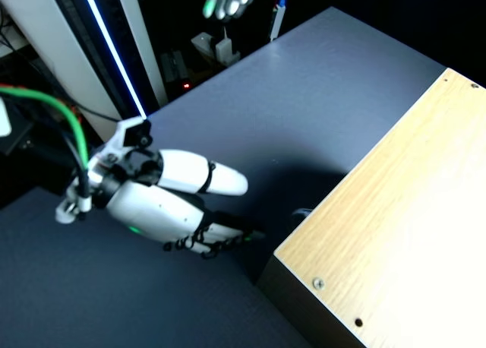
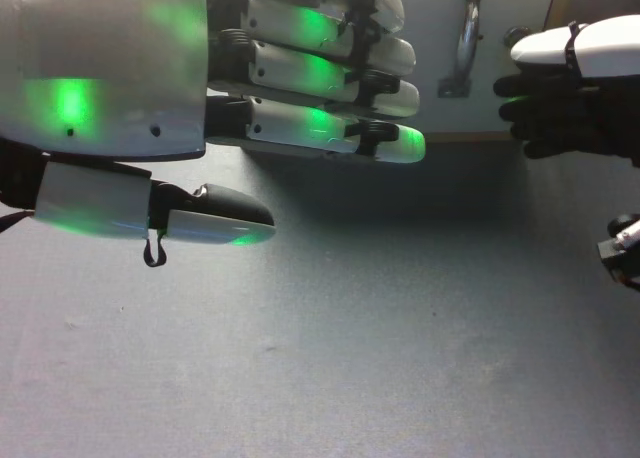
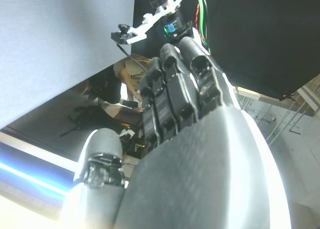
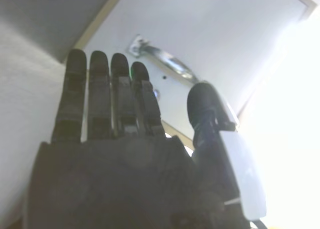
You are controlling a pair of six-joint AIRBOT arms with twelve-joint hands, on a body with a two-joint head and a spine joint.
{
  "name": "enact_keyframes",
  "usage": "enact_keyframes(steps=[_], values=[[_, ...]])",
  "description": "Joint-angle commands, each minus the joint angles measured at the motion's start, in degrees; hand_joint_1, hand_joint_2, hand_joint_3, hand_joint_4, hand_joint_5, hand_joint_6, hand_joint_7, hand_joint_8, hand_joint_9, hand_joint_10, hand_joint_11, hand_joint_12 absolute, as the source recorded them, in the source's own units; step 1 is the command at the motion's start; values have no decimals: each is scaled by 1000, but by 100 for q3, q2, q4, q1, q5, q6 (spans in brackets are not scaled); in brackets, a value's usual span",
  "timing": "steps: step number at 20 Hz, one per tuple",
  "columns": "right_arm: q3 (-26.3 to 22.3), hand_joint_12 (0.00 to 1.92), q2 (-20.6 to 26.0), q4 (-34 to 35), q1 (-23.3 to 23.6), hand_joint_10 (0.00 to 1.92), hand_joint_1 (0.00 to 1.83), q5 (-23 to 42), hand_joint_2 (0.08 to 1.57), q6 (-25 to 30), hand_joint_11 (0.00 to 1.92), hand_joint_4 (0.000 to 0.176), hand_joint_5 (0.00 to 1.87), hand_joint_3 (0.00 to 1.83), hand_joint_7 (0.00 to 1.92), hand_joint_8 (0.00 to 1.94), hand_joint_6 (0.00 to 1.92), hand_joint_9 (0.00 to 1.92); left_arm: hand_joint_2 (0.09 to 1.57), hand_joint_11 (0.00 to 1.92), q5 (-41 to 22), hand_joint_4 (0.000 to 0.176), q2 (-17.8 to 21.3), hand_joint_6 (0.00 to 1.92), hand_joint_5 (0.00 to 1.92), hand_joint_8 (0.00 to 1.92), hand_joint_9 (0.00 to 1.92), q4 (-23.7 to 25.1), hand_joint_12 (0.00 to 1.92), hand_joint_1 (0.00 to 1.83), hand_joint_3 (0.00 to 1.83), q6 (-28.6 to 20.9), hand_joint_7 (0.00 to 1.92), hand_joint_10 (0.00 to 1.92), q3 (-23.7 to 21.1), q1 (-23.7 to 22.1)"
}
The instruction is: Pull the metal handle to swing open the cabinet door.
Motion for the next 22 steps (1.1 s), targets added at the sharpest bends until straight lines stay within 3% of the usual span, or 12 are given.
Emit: enact_keyframes(steps=[1, 4, 12, 22], values=[[-18, 710, 10, -24, 114, 1, 0, 26, 1450, 55, 0, 0, 239, 2, 268, 0, 1, 240, 1571, 21, -145, 0, 44, 2, 354, 3, 377, -572, 802, 0, 18, 47, 396, 4, 7, -59], [3, 675, -46, -24, 204, 2, 0, 25, 1447, 55, 0, 0, 240, 0, 271, 2, 1, 237, 1571, 12, -145, 0, 44, 1, 347, 0, 367, -572, 801, 0, 20, 47, 387, 0, 7, -59], [151, 800, -204, -24, 401, 7, 0, -137, 1448, 55, 0, 0, 264, 0, 305, 4, 4, 282, 1567, 0, -145, 0, 44, 0, 319, 0, 348, -572, 802, 0, 12, 47, 367, 1, 7, -59], [509, 768, -420, -23, 444, 6, 0, -203, 1450, 55, 0, 0, 243, 1, 298, 3, 3, 280, 1570, 4, -145, 0, 44, 3, 321, 3, 357, -572, 808, 0, 9, 47, 374, 3, 7, -59]])
